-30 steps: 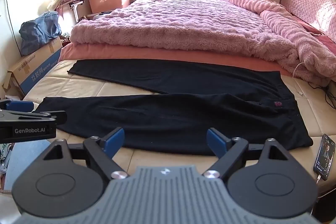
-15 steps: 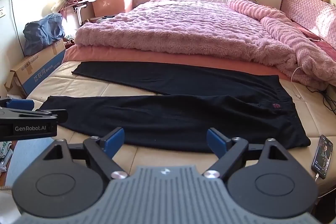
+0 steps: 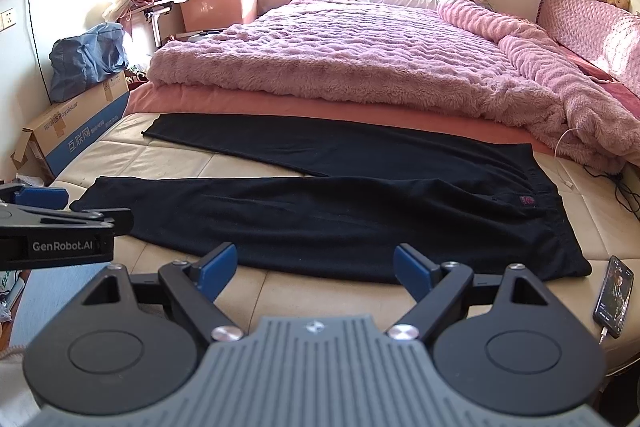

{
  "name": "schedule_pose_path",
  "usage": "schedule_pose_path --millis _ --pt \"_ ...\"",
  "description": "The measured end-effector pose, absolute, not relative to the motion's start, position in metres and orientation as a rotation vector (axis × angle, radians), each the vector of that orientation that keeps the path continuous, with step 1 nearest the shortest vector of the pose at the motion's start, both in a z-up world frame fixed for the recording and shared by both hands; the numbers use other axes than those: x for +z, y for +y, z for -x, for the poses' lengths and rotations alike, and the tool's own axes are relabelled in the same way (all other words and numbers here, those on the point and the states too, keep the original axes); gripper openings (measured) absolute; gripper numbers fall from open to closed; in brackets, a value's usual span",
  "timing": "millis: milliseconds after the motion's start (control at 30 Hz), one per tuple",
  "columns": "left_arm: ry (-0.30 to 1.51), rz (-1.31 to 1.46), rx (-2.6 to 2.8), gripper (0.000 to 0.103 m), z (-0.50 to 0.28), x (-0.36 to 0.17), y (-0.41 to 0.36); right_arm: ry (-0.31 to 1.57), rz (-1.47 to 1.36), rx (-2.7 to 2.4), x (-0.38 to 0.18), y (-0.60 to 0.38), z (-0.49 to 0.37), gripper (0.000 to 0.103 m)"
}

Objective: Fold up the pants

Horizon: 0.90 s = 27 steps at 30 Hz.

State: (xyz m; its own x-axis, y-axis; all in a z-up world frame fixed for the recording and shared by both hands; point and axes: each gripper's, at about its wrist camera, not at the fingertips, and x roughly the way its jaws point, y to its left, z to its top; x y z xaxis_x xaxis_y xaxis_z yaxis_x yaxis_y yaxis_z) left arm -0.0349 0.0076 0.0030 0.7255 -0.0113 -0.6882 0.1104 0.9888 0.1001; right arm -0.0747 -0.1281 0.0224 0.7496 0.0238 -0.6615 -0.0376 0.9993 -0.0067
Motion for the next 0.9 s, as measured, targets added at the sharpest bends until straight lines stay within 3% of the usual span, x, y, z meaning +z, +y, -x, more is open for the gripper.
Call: schedule_pose_path --millis 900 --pt "0.762 -0.136 -0.067 0.094 0.041 -0.002 0.004 0.730 0.020 0.029 0.023 -0.129 0.079 0.082"
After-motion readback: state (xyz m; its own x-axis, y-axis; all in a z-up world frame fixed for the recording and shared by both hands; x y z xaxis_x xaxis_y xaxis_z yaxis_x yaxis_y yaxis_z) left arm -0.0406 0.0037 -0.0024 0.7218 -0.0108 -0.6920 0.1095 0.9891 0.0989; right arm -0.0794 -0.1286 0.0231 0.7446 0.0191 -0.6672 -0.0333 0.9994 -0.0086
